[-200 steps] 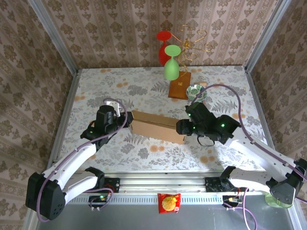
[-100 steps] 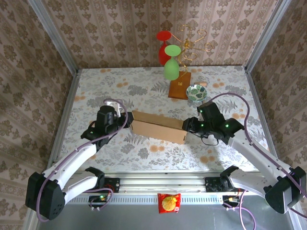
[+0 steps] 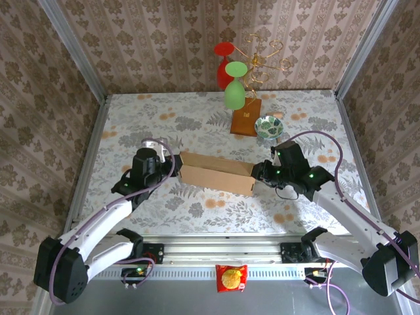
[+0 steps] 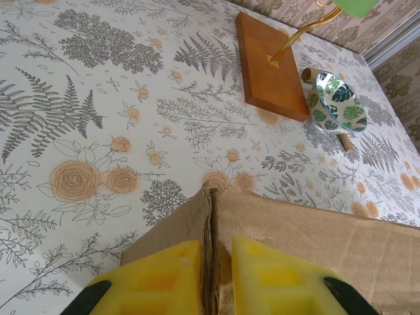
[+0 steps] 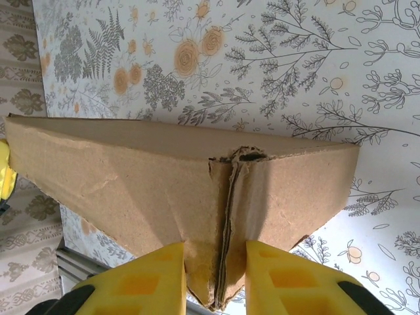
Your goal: Fold the paper box
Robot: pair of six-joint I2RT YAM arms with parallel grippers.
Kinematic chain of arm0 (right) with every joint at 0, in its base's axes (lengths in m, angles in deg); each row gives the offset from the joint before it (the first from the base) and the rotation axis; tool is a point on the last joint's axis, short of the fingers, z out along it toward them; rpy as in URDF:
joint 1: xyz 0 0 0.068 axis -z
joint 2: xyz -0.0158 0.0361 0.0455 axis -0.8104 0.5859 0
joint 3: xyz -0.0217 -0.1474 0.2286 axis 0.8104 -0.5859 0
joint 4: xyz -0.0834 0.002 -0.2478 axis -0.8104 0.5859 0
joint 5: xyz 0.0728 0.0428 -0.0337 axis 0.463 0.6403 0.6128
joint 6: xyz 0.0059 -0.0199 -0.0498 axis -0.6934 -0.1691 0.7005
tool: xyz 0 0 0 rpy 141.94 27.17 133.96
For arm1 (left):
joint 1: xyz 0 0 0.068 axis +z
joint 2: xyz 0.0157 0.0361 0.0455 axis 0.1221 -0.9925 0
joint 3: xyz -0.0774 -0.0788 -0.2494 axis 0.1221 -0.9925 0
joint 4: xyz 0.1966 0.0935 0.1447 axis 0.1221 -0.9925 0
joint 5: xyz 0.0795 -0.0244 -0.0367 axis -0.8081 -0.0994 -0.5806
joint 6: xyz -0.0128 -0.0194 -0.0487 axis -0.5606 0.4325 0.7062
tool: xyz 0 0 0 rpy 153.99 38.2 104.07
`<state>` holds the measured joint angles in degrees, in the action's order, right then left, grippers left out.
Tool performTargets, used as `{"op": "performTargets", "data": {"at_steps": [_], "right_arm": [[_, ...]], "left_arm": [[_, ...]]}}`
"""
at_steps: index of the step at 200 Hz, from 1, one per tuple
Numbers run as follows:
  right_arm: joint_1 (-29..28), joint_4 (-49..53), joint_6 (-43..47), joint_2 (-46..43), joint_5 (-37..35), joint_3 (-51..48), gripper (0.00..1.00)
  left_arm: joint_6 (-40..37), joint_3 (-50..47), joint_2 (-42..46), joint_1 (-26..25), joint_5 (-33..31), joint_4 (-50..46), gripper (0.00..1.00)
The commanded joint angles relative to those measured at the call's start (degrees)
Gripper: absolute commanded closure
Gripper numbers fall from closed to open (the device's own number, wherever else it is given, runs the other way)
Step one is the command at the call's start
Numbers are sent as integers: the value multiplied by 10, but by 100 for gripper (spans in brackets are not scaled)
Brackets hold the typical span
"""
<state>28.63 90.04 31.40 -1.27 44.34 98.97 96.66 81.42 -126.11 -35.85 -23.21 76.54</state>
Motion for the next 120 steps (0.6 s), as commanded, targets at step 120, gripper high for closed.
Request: {"op": "performTargets", "data": {"at_steps": [120], "right_arm": [[-193,-31,39,-49,-156,-102,84]], "left_arm": [[29,-171,77,13,37,158,82]]}}
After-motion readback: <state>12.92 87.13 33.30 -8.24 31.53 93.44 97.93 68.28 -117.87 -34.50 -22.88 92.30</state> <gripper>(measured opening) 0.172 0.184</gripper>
